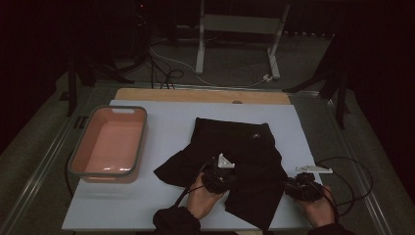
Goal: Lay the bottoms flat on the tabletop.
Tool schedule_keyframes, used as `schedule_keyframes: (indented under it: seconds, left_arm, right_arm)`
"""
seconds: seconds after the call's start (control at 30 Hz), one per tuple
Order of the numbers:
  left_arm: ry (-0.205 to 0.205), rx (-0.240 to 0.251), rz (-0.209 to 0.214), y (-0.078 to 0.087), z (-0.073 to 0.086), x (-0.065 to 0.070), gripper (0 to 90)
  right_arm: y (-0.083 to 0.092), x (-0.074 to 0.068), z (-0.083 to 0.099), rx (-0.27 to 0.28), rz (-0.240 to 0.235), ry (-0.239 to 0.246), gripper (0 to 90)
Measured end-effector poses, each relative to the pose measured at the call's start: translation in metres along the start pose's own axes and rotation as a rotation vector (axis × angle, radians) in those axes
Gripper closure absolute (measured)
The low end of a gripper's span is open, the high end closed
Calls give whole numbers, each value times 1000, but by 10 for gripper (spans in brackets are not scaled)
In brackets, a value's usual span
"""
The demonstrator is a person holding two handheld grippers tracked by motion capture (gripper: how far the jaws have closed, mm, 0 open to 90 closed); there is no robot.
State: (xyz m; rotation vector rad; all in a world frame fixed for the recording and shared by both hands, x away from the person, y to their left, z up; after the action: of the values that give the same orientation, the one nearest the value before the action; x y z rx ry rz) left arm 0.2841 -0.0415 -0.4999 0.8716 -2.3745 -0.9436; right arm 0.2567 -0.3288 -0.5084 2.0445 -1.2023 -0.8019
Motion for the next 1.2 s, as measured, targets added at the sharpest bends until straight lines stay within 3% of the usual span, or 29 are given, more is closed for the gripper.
schedule_keyframes:
  seconds: [0.2,0.3,0.37,0.47,0.53,0.67,0.73,0.8,0.93,1.07,1.1,1.2]
  left_arm:
    - [1,-2,4,-2,0,1,875]
    - [4,0,6,-3,0,2,875]
    - [2,0,6,-3,0,2,875]
    - [-2,-3,5,-2,0,1,875]
    - [-4,-4,4,-1,0,1,875]
    - [-6,-10,7,-3,0,2,875]
    - [-6,-10,11,-4,1,3,875]
    - [-15,-20,13,-4,1,3,875]
    - [-11,-21,15,-5,0,3,875]
    - [-12,-28,26,-5,1,4,874]
    - [-14,-26,31,-5,1,5,874]
    - [-8,-33,57,-3,3,8,873]
  right_arm:
    - [1,-12,8,-20,-21,21,575]
    - [-2,-15,10,-49,-23,39,642]
    - [-2,-19,10,-74,-5,83,864]
    - [-1,-19,10,-88,-3,103,899]
    - [1,-17,10,-89,28,107,899]
    - [5,-7,11,-79,84,86,876]
    - [6,-3,10,-72,126,74,789]
    - [7,2,8,-37,100,40,641]
    - [6,4,3,1,68,18,547]
    - [-3,9,-5,10,40,-13,530]
    - [-6,10,-7,11,34,-19,558]
    - [-10,10,-8,-18,33,-5,806]
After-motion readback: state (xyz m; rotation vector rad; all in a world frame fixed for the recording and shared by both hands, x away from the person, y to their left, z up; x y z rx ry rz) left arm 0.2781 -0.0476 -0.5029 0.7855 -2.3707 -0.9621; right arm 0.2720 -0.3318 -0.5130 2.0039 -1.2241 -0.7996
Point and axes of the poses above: each handheld gripper's, and its own axes: y roughly backward along the jaws, z roughly out of its underside, x roughly to its right, the point moved 1 cm from there along -y, roughly forward along the jaws, and after that the axes turned 7 degrees about -z, right-handed, at the moved point
